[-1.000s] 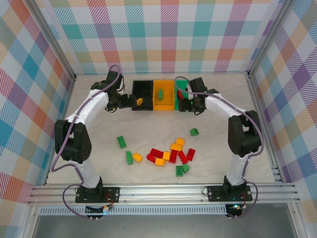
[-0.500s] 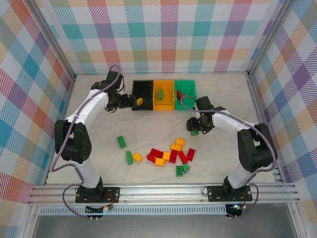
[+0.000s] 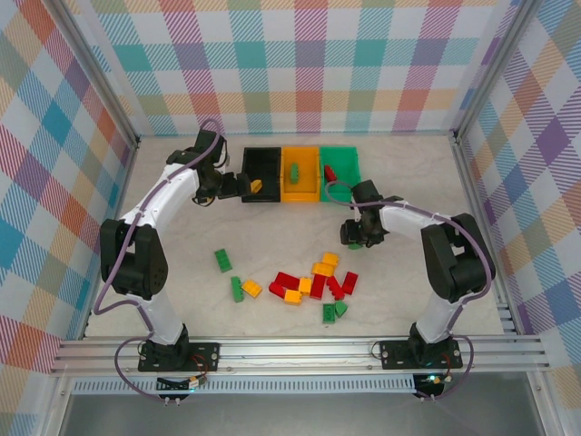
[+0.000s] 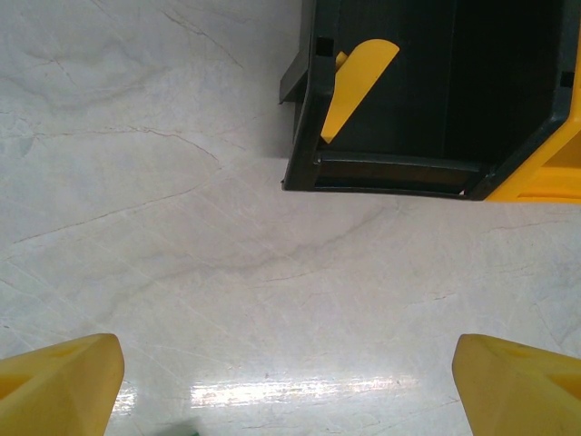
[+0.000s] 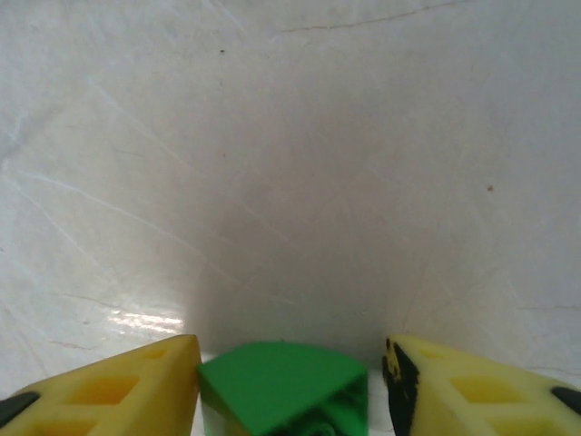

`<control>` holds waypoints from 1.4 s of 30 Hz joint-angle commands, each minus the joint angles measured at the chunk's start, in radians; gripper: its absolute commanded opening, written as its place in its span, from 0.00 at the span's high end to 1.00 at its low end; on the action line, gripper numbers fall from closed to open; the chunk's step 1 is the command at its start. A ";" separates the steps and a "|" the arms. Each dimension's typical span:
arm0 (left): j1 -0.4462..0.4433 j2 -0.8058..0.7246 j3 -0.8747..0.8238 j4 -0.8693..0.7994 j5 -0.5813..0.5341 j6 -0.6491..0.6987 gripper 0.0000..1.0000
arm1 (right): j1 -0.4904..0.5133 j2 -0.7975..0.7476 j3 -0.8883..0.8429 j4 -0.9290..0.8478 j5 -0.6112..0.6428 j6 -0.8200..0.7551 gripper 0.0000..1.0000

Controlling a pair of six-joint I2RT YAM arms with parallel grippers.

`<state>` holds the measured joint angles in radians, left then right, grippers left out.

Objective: Sort the legos into containers by color
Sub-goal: Pick up the lego from the center of the table, then place the lego in the container.

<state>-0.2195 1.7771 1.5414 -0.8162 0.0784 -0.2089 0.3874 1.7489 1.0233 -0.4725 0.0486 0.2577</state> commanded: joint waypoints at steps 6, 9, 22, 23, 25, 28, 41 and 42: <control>0.017 -0.003 0.002 -0.022 0.004 0.000 0.07 | 0.021 0.011 0.012 -0.007 -0.028 0.011 0.63; 0.017 -0.001 0.003 -0.020 0.010 -0.001 0.07 | 0.021 -0.018 0.015 -0.004 -0.056 0.017 0.64; 0.016 0.005 0.002 -0.023 0.011 -0.003 0.07 | 0.024 -0.020 0.223 0.018 -0.274 0.081 0.64; 0.016 0.004 0.002 -0.022 0.009 -0.002 0.07 | 0.024 -0.004 0.258 0.015 -0.289 0.086 0.64; 0.016 0.005 0.003 -0.021 0.013 -0.003 0.07 | 0.033 0.031 0.322 0.015 -0.296 0.088 0.63; 0.017 0.006 0.002 -0.023 0.007 -0.003 0.07 | 0.041 0.115 0.456 -0.022 -0.299 0.072 0.63; 0.016 0.011 0.002 -0.024 0.006 -0.003 0.07 | 0.042 0.484 1.086 -0.270 -0.280 -0.012 0.39; 0.016 0.012 0.003 -0.024 0.005 -0.003 0.07 | 0.044 0.470 1.064 -0.256 -0.289 -0.011 0.38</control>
<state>-0.2195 1.7786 1.5414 -0.8162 0.0814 -0.2092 0.4259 2.2253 2.0575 -0.6395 -0.2192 0.2714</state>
